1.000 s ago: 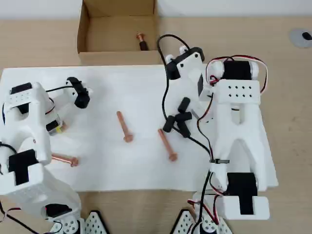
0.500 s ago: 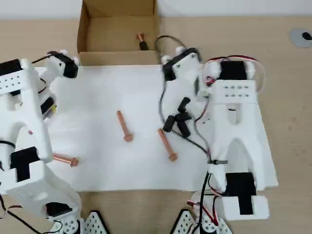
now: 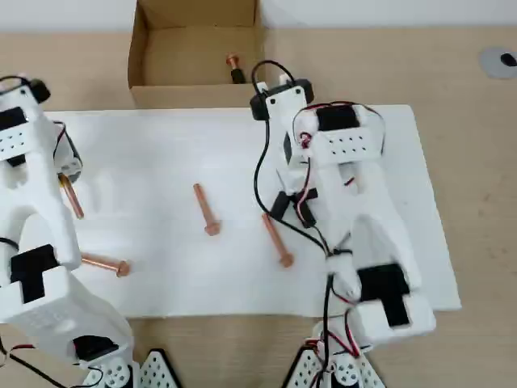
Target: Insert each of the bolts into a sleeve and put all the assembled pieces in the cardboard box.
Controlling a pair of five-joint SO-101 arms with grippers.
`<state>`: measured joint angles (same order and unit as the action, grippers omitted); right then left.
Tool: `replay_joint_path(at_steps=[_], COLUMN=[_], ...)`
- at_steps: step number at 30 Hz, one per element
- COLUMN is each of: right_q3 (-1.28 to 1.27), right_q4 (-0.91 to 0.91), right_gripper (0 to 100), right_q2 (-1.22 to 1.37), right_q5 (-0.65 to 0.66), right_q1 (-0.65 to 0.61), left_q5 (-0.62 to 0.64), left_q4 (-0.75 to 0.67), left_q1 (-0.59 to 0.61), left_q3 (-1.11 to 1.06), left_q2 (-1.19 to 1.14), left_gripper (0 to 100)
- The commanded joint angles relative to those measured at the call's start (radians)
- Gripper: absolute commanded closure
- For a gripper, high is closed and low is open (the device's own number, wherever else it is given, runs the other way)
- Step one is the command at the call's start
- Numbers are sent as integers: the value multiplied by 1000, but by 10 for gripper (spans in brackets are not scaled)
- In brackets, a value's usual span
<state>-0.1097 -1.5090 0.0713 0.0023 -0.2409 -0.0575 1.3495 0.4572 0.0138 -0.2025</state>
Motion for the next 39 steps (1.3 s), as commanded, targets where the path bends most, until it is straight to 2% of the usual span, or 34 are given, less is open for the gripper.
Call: replay_joint_path(at_steps=[1,4,11,21,27,30,36,39], right_q3=[8,45,220,292,461,561,671,680], right_q4=[18,37,31,-11,-52,-77,-95,-87], right_gripper=[729,729,730,731,731,731,731,731], right_q2=[96,186,311,389,420,444,550,604], right_q5=[-110,-207,-292,-222,-172,-163,-181,-281], right_q1=[16,4,-1,-21,-24,-22,-21,-19], left_q5=[110,141,109,63,63,23,-15,-21], left_q4=[-61,-98,-110,-114,-170,-198,-210,-210], left_q1=[44,55,46,35,34,29,8,6], left_q3=[-44,-94,-115,-152,-233,-290,-367,-384], left_q2=[13,13,15,119,171,189,232,259], left_gripper=[987,987,987,987,987,987,988,988])
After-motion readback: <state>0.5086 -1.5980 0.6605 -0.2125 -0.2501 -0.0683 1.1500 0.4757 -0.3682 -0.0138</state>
